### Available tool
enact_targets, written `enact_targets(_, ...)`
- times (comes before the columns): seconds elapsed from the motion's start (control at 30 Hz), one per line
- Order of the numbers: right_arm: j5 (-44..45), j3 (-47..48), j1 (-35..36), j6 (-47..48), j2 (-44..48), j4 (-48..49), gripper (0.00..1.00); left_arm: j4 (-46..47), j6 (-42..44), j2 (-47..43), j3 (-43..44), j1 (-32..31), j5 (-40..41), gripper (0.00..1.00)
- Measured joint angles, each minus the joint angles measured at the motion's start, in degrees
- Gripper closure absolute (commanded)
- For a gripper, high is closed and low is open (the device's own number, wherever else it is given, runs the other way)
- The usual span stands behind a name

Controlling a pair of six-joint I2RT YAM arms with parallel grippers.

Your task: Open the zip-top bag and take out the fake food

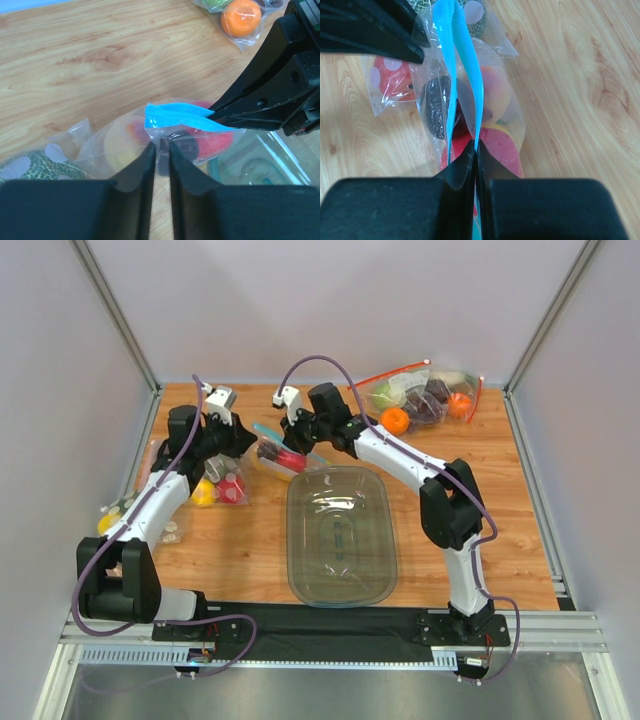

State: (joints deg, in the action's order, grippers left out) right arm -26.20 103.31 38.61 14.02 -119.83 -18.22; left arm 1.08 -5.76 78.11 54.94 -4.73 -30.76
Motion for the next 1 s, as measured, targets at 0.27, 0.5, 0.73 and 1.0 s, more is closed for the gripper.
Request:
enact_targets(0.27, 4.96, 2.99, 0.0, -4.74, -0.11, -0.31, 1.0, -0.13, -2.08, -4.7, 0.0, -2.19, 5.77, 0.56)
enact_targets(0.5, 10.1, 4.92, 0.09, -9.77, -0.11, 0.61, 1.0, 1.01, -10.56, -8.44, 0.0, -5.88, 10.84, 0.53)
enact_targets(0.73, 13.62, 4.92, 1.38, -11.74, -0.11, 0.81, 1.0, -3.67, -17.0, -3.85, 0.5, -8.37, 17.51, 0.53)
enact_targets(1.0, 16.59, 4.92, 2.19, -13.55, -0.11, 0.96, 1.0, -5.6, -19.15, -5.73, -1.09, -12.35, 24.39, 0.53)
